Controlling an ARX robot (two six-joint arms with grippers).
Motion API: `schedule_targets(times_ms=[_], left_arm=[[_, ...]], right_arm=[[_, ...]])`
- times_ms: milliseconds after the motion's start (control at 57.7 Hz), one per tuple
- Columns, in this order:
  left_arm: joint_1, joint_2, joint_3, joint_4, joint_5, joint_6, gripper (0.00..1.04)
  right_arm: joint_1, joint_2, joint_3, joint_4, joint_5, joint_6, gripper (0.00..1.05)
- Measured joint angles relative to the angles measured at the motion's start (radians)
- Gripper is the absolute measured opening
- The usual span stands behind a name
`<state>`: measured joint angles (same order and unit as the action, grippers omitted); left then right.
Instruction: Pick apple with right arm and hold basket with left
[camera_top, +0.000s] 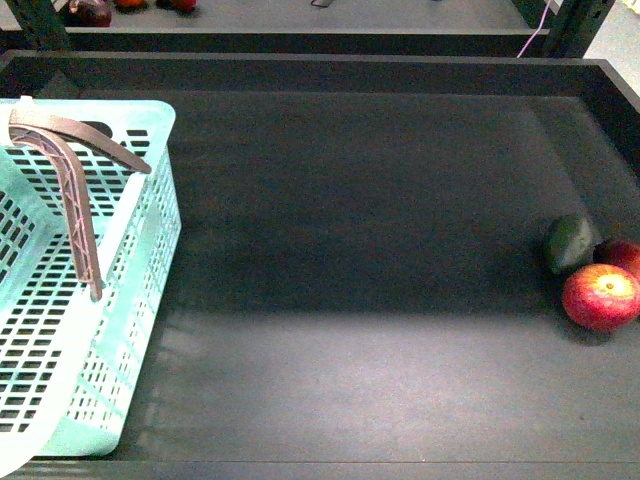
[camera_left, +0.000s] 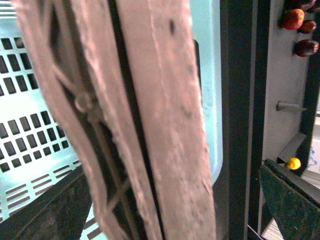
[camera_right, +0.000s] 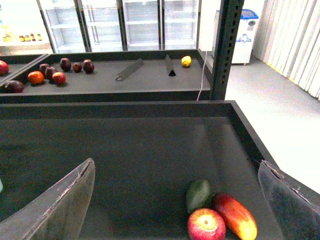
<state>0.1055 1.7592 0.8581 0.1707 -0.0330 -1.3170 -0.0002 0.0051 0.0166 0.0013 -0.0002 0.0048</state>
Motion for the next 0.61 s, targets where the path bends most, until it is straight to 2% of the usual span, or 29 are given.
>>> schedule_targets(times_ms=[69,208,329,434,486,520,607], left_arm=[[0.000,0.014,0.013,-0.019,-0.012,0.014,0.94],[-0.004,0.028,0.020,-0.042,-0.019,0.019,0.73],[-0.017,0.028,0.020,-0.044,-0.021,0.019,0.44],[-0.026,0.027,0.020,-0.055,-0.028,0.016,0.30],[-0.033,0.018,0.021,-0.064,-0.035,-0.008,0.18],[-0.036,0.012,0.021,-0.071,-0.030,-0.022,0.15],[-0.047,-0.006,0.020,-0.087,-0.035,-0.011,0.15]], right_arm=[[0.000,0.000,0.000,0.000,0.000,0.000,0.96],[0.000,0.000,0.000,0.000,0.000,0.000,0.96],[0.000,0.000,0.000,0.000,0.000,0.000,0.96],[0.000,0.000,0.000,0.000,0.000,0.000,0.96],[0.000,0.000,0.000,0.000,0.000,0.000,0.96],[0.000,0.000,0.000,0.000,0.000,0.000,0.96],[0.000,0.000,0.000,0.000,0.000,0.000,0.96]])
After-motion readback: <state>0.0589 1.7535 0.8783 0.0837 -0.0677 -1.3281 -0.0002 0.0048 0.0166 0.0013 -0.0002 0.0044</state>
